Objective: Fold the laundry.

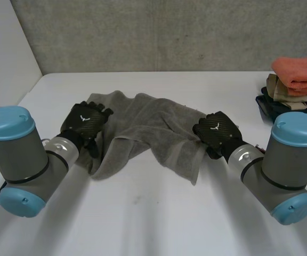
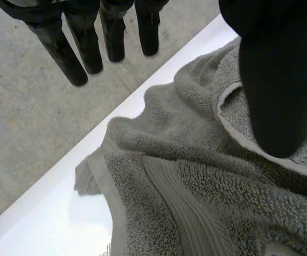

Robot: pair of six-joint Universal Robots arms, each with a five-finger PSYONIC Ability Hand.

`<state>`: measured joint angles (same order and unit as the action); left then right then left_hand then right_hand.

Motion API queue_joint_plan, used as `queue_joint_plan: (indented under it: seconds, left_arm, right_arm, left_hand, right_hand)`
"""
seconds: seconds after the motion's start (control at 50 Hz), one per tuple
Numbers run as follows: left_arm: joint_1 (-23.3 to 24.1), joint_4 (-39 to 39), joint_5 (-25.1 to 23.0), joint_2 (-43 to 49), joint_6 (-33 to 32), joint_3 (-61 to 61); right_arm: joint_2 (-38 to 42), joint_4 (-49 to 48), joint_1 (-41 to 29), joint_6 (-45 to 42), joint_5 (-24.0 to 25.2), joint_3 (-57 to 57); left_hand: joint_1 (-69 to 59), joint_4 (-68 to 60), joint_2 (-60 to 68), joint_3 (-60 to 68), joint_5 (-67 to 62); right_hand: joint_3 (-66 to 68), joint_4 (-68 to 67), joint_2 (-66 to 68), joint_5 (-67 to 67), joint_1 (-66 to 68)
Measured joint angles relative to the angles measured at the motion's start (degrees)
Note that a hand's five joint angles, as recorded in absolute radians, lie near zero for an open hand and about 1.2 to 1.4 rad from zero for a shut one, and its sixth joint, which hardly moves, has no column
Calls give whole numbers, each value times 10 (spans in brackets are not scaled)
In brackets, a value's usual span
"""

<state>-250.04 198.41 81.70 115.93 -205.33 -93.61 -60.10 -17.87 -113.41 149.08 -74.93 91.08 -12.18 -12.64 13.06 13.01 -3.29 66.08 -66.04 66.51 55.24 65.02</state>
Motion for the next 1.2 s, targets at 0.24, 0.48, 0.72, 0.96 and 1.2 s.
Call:
queue_joint_plan:
  seconds: [0.24, 0.48, 0.72, 0.96, 1.2]
  left_arm:
    - [42, 40, 27, -15, -6, 14]
    - [42, 45, 30, -16, -6, 12]
    - [38, 46, 31, -17, -3, 14]
    - [36, 46, 31, -19, -2, 14]
    - [34, 46, 31, -18, -2, 15]
  right_arm:
    - [27, 42, 25, 74, -44, -83]
    - [112, 112, 84, 27, -103, -236]
    - [-45, 328, 40, 41, -129, -209]
    - [-75, 418, -41, -41, -153, -135]
    - [48, 233, -45, -69, -155, -130]
  left_hand:
    - [7, 10, -11, -9, 5]
    - [7, 10, -11, -9, 5]
    - [7, 10, -11, -9, 5]
    - [7, 10, -11, -9, 5]
    - [7, 10, -11, -9, 5]
  right_hand:
    - [22, -27, 14, 10, 0]
    - [-541, 539, -544, -525, -521]
    - [-509, 509, -513, -497, -512]
    - [-359, 355, -362, -348, -344]
    - [-474, 470, -461, -479, -449]
